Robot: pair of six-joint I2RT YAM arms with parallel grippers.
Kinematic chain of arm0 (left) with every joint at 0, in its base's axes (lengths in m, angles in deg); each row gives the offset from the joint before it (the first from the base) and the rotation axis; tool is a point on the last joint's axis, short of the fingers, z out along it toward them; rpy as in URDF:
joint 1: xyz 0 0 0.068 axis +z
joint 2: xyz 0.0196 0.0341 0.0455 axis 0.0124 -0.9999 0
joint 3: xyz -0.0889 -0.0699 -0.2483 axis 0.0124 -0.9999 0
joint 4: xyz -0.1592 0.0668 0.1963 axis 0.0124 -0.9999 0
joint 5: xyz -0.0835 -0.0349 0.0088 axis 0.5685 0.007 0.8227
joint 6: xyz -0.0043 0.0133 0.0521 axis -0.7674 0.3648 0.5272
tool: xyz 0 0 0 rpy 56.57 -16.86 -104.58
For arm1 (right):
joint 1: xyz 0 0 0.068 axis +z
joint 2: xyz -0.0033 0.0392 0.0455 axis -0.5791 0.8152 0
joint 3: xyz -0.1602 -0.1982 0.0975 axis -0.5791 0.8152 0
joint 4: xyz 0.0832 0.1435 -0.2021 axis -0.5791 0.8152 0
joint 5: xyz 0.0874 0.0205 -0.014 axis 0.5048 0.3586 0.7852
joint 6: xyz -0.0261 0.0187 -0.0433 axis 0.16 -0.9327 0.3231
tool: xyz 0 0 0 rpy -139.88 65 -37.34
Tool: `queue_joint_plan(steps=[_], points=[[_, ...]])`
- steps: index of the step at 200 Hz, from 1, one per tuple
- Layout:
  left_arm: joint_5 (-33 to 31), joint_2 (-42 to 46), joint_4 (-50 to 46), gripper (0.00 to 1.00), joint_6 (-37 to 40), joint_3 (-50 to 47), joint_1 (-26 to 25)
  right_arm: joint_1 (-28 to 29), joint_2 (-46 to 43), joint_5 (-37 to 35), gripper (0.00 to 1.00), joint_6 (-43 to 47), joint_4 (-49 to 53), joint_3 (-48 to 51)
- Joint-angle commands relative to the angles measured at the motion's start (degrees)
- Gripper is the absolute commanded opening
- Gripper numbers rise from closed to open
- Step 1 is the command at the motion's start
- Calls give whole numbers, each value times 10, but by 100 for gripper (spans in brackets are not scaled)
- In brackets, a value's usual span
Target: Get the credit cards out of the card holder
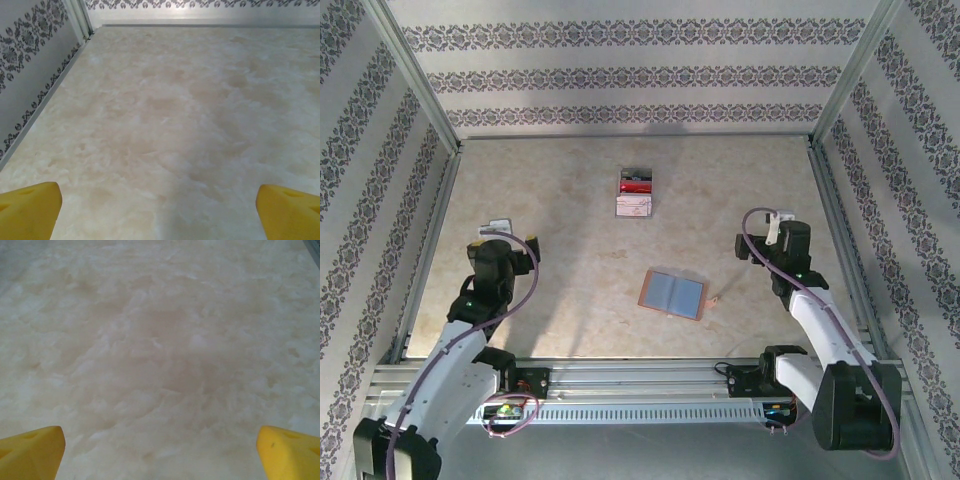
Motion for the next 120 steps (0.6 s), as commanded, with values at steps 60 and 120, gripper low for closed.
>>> queue_joint_plan(steps=[60,120], points=[[58,-95,154,100,34,-23,55,-4,172,55,98,17,-457,64],[78,-138,210,100,51,-46,83,-3,290,104,98,31,-555,58]])
